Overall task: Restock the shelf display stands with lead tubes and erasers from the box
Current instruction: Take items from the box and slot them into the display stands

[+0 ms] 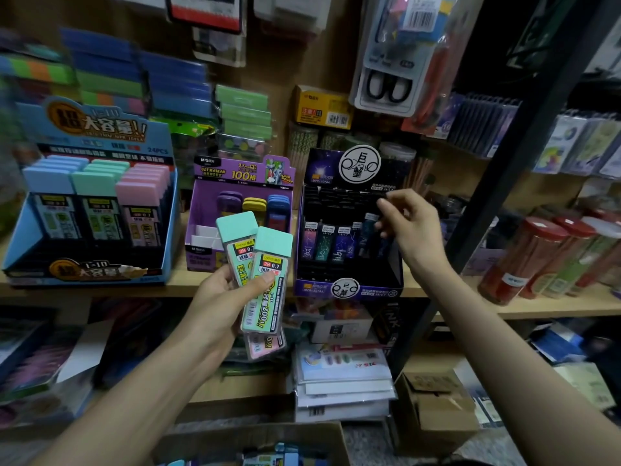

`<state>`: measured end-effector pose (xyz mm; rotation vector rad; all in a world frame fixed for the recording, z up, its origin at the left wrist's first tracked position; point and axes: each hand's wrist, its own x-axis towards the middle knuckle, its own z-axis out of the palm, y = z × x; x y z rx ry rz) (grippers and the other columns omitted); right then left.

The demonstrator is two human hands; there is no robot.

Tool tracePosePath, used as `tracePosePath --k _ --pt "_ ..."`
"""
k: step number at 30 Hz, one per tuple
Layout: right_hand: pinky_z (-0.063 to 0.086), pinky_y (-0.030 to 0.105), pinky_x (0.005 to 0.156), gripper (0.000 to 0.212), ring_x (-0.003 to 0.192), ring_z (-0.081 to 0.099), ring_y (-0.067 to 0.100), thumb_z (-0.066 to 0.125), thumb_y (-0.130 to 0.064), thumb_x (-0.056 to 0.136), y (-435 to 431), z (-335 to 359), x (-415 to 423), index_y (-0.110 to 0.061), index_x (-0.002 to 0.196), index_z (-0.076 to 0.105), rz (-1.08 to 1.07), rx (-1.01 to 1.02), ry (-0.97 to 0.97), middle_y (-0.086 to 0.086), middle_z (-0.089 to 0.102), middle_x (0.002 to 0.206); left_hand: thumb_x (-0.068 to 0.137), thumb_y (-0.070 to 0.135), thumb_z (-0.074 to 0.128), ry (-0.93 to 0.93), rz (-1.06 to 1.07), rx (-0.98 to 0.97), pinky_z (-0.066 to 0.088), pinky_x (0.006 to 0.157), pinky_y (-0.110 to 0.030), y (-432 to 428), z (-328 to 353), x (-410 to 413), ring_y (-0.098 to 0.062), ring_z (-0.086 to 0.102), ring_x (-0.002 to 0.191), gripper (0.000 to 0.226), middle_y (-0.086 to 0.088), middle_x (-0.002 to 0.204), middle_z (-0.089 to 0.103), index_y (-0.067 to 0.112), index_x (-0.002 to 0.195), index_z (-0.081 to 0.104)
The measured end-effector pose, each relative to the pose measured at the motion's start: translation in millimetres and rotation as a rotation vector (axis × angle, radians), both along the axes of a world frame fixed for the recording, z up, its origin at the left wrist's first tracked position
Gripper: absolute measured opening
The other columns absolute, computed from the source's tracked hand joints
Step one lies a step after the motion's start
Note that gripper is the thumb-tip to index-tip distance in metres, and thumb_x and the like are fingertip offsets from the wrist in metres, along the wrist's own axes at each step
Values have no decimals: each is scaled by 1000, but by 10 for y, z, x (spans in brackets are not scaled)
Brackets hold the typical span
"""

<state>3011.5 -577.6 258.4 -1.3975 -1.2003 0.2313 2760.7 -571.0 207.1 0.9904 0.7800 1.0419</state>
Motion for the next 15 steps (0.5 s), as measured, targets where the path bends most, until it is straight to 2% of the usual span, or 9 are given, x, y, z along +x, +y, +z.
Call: tracePosePath --k 3,8,13,15 --pt "52 19 54 5 56 59 5 54 -6 93 42 -62 -25 -4 96 57 74 -30 5 2 57 74 75 9 68 0 -4 -3 54 50 -21 1 -4 -14 -9 71 68 27 4 79 75 16 100 62" --pt "52 18 55 6 59 59 8 54 -5 92 48 -52 27 -4 97 58 143 -45 -8 3 58 76 73 11 69 8 -4 -6 52 48 -20 4 -4 -22 -8 70 67 28 4 79 75 17 100 63" --pt "51 18 56 11 67 59 10 57 -10 92 34 -163 99 -3 99 63 93 -108 -34 6 62 81 77 9 68 6 -7 -14 52 48 -20 5 -27 -20 -8 70 66 25 4 78 75 16 100 63" --pt "54 25 63 13 73 63 12 58 -15 92 51 -213 129 -7 100 65 34 -136 -69 5 66 86 78 8 68 5 -8 -16 52 48 -20 7 -33 -17 -8 70 66 25 3 78 75 15 101 63"
